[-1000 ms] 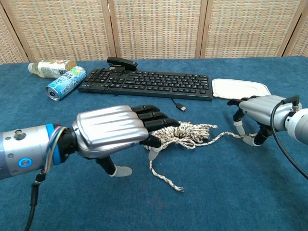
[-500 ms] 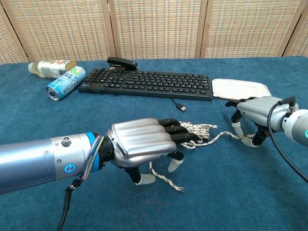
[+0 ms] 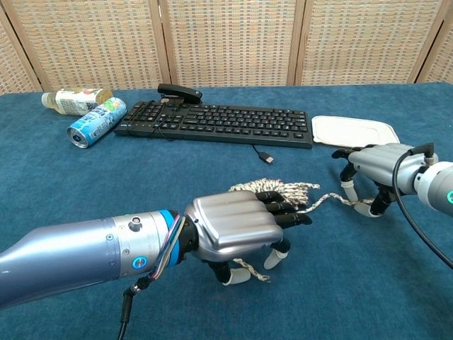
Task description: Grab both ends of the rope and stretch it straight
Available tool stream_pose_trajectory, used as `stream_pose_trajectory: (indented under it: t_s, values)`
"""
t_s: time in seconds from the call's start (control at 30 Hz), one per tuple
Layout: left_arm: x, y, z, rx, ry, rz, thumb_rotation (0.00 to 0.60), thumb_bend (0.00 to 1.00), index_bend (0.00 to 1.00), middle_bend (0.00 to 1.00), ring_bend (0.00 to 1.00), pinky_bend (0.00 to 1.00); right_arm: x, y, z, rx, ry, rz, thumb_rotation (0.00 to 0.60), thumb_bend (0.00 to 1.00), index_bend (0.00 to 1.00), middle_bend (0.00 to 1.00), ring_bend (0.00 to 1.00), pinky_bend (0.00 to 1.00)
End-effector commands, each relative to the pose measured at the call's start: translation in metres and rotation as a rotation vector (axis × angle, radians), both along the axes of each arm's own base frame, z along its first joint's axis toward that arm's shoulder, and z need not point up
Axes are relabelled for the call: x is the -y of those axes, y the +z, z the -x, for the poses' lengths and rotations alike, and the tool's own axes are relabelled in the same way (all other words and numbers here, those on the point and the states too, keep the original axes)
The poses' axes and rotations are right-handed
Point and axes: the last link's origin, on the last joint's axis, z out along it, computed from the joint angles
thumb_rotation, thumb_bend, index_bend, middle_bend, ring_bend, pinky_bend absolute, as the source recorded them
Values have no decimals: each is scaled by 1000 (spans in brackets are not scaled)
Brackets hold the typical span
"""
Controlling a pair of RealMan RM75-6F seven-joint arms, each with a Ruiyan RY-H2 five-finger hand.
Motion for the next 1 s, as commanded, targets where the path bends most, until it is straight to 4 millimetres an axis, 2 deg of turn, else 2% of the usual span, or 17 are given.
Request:
stream_pose_trajectory:
  t_s: [0.03, 0.3, 0.63, 0.87, 0.97, 1.0]
  values:
    - [0, -1, -1, -2, -4, 0, 600, 384, 495, 0, 0, 0, 1, 0, 0, 0, -1, 0, 600, 434, 709, 0, 0, 0]
    - [0, -4, -4, 1, 3, -4, 600, 433, 569, 0, 0, 0, 1, 1, 1, 3, -2, 1, 600, 434, 710, 1, 0, 0]
    - [-2, 0, -2, 10, 11, -21, 600, 479, 716, 0, 0, 0, 1, 3, 1, 6, 1, 5, 600, 434, 712, 8, 0, 0]
    - [-12, 28, 14, 48, 42, -65, 600, 490, 793, 0, 0, 0, 2, 10, 2, 5, 5, 25, 600, 434, 714, 12, 0, 0]
    - [-21, 53, 34, 64, 70, -105, 600, 490, 796, 0, 0, 0, 5, 17, 4, 0, 7, 47, 600, 434, 715, 14, 0, 0]
    - [-28, 66, 47, 62, 93, -135, 600, 491, 798, 0, 0, 0, 8, 22, 5, -9, 10, 66, 600, 434, 715, 15, 0, 0]
